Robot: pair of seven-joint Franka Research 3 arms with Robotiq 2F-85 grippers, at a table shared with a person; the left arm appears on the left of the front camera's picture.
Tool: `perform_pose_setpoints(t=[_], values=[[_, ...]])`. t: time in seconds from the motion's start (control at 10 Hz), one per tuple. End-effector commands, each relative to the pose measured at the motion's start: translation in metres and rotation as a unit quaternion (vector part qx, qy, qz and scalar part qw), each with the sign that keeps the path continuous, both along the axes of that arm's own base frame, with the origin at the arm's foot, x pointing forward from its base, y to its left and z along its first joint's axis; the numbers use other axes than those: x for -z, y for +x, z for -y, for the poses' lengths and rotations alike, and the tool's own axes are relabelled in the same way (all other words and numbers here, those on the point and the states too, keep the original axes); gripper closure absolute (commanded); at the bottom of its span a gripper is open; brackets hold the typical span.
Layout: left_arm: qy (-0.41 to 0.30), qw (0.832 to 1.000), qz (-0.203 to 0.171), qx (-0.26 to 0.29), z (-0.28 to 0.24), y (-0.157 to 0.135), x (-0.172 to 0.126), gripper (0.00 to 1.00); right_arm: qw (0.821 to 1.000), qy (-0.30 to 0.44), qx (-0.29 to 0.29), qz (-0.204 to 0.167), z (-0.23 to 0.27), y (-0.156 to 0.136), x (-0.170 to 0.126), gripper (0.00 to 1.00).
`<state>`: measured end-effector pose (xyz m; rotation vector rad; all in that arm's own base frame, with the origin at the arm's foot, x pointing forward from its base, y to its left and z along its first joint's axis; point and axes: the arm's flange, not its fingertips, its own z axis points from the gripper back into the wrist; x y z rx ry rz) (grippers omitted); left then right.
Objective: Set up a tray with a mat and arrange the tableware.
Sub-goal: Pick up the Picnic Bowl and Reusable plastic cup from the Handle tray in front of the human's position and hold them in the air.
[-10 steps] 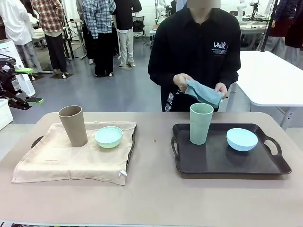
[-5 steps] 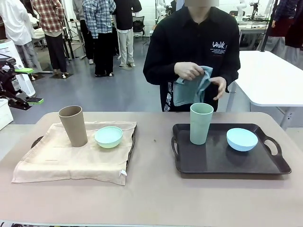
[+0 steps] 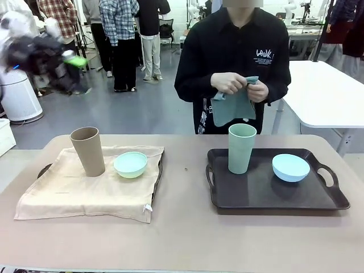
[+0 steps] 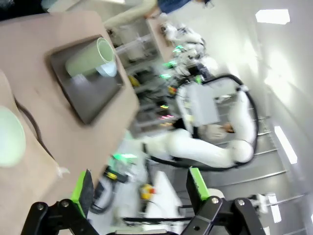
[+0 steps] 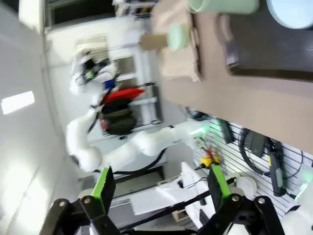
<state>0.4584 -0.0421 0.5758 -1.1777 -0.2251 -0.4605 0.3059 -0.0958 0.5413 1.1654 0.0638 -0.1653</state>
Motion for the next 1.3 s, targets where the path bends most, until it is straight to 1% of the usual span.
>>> perform_pose_setpoints(t=[0.0, 0.1, 0.2, 0.3, 0.4, 0.6, 0.7, 0.8, 0.9, 1.0, 1.1, 1.2], values=[[0.182, 0.97, 0.156, -0.049, 0.057, 0.034, -0.004, 0.0, 0.994, -0.081, -0.006, -0.073, -0.009, 0.016, -0.013, 0.0], [0.277, 0.929, 0.241, -0.044, 0.098, 0.044, 0.006, 0.0, 0.99, -0.107, 0.005, -0.094, -0.01, 0.031, -0.012, 0.0], [0.365, 0.86, 0.355, -0.032, 0.134, 0.054, 0.027, 0.0, 0.985, -0.13, 0.012, -0.114, -0.014, 0.045, -0.008, 0.0], [0.363, 0.802, 0.475, -0.027, 0.155, 0.055, 0.046, 0.0, 0.983, -0.12, 0.003, -0.14, -0.015, 0.052, -0.006, 0.0], [0.178, 0.967, 0.182, 0.027, 0.125, 0.036, -0.013, 0.0, 0.991, -0.109, 0.014, -0.081, -0.016, 0.028, -0.013, 0.0], [0.178, 0.967, 0.182, 0.027, 0.125, 0.036, -0.013, 0.0, 0.991, -0.109, 0.014, -0.081, -0.016, 0.028, -0.013, 0.0], [0.214, 0.948, 0.229, 0.044, 0.152, 0.047, 0.014, 0.0, 0.988, -0.115, 0.012, -0.101, -0.015, 0.04, -0.008, 0.0], [0.243, 0.921, 0.28, 0.117, 0.175, 0.055, 0.021, 0.0, 0.971, -0.222, 0.044, -0.076, -0.023, 0.068, -0.008, 0.0], [0.254, 0.899, 0.308, 0.182, 0.203, 0.072, 0.026, 0.0, 0.95, -0.298, 0.052, -0.071, -0.036, 0.099, -0.001, 0.0], [0.274, 0.868, 0.338, 0.237, 0.233, 0.086, 0.034, 0.0, 0.929, -0.363, 0.032, -0.061, -0.048, 0.129, 0.006, 0.0], [0.291, 0.832, 0.389, 0.268, 0.253, 0.093, 0.037, 0.0, 0.903, -0.426, 0.031, -0.043, -0.057, 0.152, 0.009, 0.0], [0.277, 0.821, 0.431, 0.254, 0.27, 0.098, 0.048, 0.0, 0.891, -0.453, 0.008, -0.03, -0.061, 0.169, 0.013, 0.0]])
